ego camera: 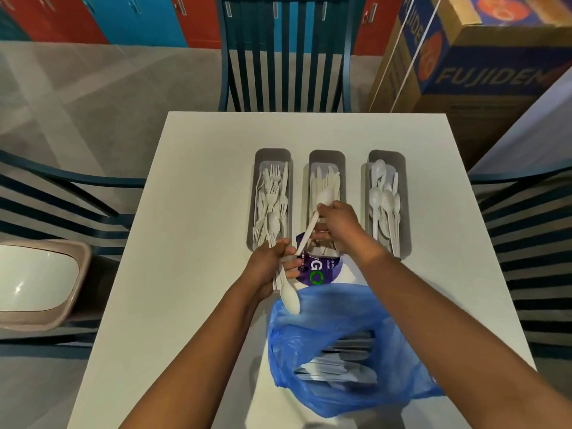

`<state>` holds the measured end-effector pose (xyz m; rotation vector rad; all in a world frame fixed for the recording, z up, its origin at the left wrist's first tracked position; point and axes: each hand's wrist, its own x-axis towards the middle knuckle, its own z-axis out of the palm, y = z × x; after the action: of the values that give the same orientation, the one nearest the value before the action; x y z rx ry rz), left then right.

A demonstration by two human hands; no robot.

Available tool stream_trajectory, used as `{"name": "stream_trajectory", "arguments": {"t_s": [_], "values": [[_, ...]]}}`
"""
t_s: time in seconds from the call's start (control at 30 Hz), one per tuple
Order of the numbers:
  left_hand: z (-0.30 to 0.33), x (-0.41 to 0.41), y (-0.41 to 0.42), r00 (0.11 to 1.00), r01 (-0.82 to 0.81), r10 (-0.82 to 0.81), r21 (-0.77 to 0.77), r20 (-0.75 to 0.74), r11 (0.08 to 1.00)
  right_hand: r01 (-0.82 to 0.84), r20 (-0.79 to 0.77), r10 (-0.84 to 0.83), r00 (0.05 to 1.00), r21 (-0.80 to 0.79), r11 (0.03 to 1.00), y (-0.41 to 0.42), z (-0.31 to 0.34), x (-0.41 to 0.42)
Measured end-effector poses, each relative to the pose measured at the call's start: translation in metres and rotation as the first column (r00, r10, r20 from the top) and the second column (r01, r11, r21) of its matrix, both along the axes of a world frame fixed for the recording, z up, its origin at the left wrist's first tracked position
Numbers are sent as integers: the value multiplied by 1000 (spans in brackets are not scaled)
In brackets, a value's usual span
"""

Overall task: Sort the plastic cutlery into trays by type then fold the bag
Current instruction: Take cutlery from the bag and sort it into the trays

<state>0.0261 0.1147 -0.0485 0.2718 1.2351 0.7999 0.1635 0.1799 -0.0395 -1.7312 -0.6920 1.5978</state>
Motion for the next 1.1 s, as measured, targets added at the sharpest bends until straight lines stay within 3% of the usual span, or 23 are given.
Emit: {"name": "stream_trajectory", "arguments": {"t_s": [0.13,0.3,0.4,0.63,0.77,0.87,0.97,1.03,1.1], "values": [[0,0,-1,972,170,-170,-18,-161,985,-15,236,8,972,29,999,4,2,34],[11,15,2,991,109,-102,-69,91,992,-40,527,26,849,16,999,-1,-10,74],[14,22,2,989,109,-108,-5,98,994,-8,622,7,783,-1,1000,-3,-7,93],[14,29,-1,994,111,-110,78,-17,991,37,647,-51,761,35,999,-5,3,107],[14,34,1,997,64,-67,97,34,993,-90,626,-16,780,137,987,-15,16,92],[16,40,4,998,-20,16,62,65,998,-438,566,348,748,27,898,-25,31,69],[20,48,8,994,-60,56,48,93,997,-717,305,728,614,-168,676,-41,40,47],[24,54,9,990,-81,74,49,121,996,-742,232,761,605,-183,645,-52,36,40],[27,58,10,991,-93,85,72,108,993,-688,240,694,679,-123,716,-59,32,39]]}}
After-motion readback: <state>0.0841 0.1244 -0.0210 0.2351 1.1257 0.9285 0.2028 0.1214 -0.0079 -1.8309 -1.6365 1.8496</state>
